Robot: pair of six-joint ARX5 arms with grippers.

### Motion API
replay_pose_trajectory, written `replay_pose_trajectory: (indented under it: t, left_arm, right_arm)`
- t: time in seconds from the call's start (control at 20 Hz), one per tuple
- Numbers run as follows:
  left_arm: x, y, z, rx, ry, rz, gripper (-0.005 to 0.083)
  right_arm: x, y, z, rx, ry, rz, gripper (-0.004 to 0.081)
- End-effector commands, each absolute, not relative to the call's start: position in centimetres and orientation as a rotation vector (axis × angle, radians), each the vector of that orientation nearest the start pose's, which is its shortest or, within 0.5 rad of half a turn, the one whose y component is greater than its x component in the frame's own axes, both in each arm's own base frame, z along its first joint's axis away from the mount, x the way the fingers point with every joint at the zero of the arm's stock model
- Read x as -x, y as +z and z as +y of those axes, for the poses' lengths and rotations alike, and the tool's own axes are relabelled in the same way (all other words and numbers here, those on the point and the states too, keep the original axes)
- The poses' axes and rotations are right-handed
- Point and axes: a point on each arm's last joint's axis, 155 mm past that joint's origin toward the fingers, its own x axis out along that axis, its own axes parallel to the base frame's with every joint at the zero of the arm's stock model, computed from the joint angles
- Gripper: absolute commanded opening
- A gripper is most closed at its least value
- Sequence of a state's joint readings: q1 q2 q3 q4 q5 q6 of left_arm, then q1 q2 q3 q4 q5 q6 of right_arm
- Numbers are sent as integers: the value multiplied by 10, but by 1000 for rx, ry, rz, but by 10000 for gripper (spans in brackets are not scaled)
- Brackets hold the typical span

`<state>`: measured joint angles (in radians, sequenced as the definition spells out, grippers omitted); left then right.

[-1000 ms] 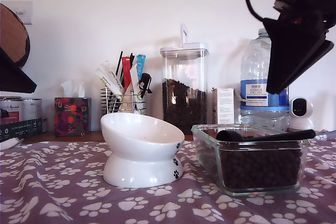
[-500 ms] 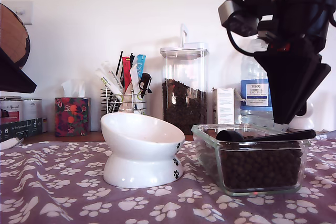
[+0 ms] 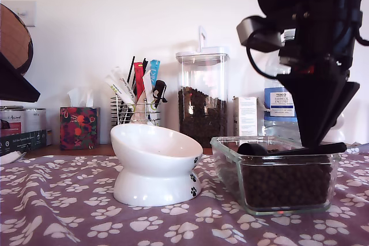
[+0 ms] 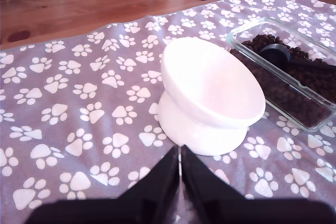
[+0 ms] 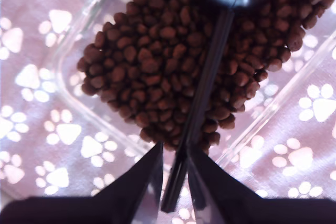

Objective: Measure one spoon of cat food and pour it into the food bowl

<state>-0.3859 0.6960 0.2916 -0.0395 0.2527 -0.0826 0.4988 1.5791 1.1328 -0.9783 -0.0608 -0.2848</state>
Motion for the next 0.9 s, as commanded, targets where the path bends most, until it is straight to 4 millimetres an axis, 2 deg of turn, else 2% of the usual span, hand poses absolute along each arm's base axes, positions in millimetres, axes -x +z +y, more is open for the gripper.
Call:
replay_pose_trajectory:
  t: [0.0,0.7,0.85]
  left_arm:
    - [-251,130,-152,44,-614,463,-19]
    - [-251,130,-152,44,-614,463,-19]
    - [-251,130,-152,44,-614,463,-19]
  right_arm:
    - [-264,59,156,541,658,1370,124]
    - [-268,55,154,558,643,1369,121]
    - [-266,55,153,562,646,1376,21]
